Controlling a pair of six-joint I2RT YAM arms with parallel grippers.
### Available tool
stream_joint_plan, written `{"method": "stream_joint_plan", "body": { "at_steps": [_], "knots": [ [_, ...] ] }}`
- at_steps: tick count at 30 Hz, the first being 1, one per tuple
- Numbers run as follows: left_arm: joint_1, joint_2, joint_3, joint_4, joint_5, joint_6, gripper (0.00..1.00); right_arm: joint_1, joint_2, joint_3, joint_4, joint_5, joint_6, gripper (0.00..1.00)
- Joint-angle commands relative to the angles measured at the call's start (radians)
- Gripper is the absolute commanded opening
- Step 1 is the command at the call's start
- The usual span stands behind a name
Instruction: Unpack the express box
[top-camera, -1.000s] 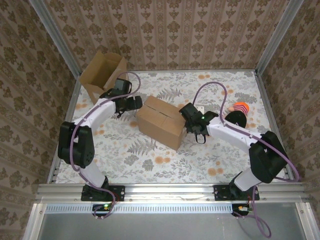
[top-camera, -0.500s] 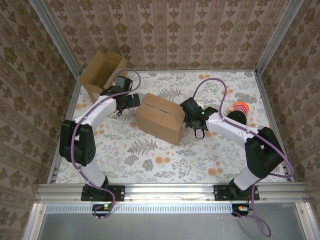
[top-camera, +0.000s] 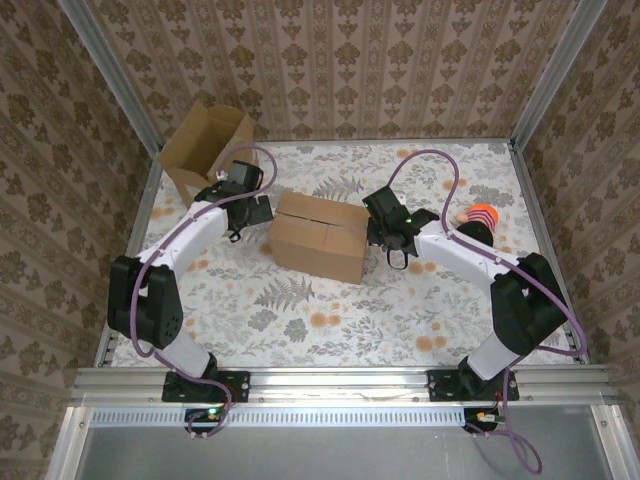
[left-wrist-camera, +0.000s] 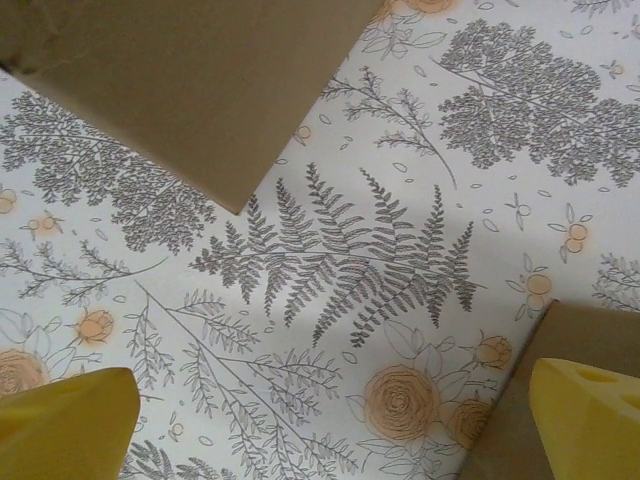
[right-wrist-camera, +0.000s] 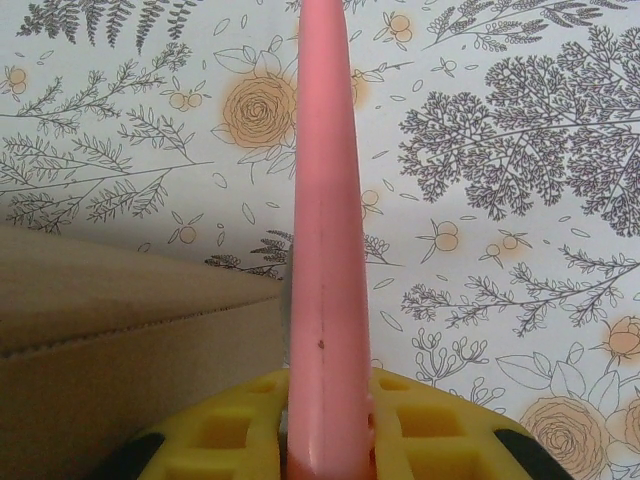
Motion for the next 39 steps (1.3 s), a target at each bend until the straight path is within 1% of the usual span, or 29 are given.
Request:
{"method": "stream_joint_plan", "body": {
  "at_steps": [1,4,6,12,14,15,19,20,22,27,30,33,34,35,39],
  "knots": [
    [0.0,-0.028,0.016,-0.068,-0.069,-0.002,1.0,-0.003,-0.03,-0.01,0.023,0.001,0.008,0.0],
    [0.014,-0.039,0.027,-0.084,-0.107,0.008,1.0,-0.005,-0.061,-0.034,0.01,0.02,0.008,0.0],
    [0.025,-0.057,0.027,-0.077,-0.113,0.017,1.0,-0.008,-0.087,-0.054,0.003,0.031,0.008,0.0],
    [0.032,-0.156,-0.007,0.027,-0.021,0.073,1.0,-0.019,-0.175,-0.111,-0.018,0.046,0.006,0.0],
    [0.031,-0.208,-0.038,0.076,0.034,0.082,1.0,-0.021,-0.193,-0.126,-0.027,0.045,0.003,0.0],
    [0.03,-0.232,-0.055,0.108,0.068,0.093,1.0,-0.023,-0.229,-0.133,-0.029,0.043,-0.001,0.0],
    [0.023,-0.306,-0.129,0.267,0.267,0.146,1.0,-0.028,-0.28,-0.157,-0.032,0.021,-0.014,0.0],
    [0.017,-0.313,-0.139,0.296,0.3,0.15,1.0,-0.029,-0.29,-0.161,-0.031,0.017,-0.015,0.0],
    [0.002,-0.314,-0.156,0.351,0.346,0.171,1.0,-0.032,-0.303,-0.165,-0.031,0.005,-0.018,0.0],
    [-0.032,-0.274,-0.186,0.475,0.405,0.21,1.0,-0.034,-0.325,-0.172,-0.03,-0.011,-0.023,0.0],
    [-0.05,-0.24,-0.209,0.559,0.406,0.231,1.0,-0.034,-0.336,-0.175,-0.033,-0.015,-0.028,0.0],
    [-0.069,-0.214,-0.225,0.62,0.381,0.259,1.0,-0.036,-0.347,-0.178,-0.037,-0.015,-0.029,0.0],
    [-0.07,-0.208,-0.231,0.633,0.366,0.269,1.0,-0.036,-0.352,-0.18,-0.038,-0.014,-0.03,0.0],
    [-0.1,-0.205,-0.238,0.646,0.348,0.282,1.0,-0.036,-0.358,-0.183,-0.04,-0.014,-0.03,0.0],
    [-0.137,-0.196,-0.271,0.685,0.283,0.317,1.0,-0.039,-0.371,-0.188,-0.041,-0.014,-0.03,0.0]
  ]
}}
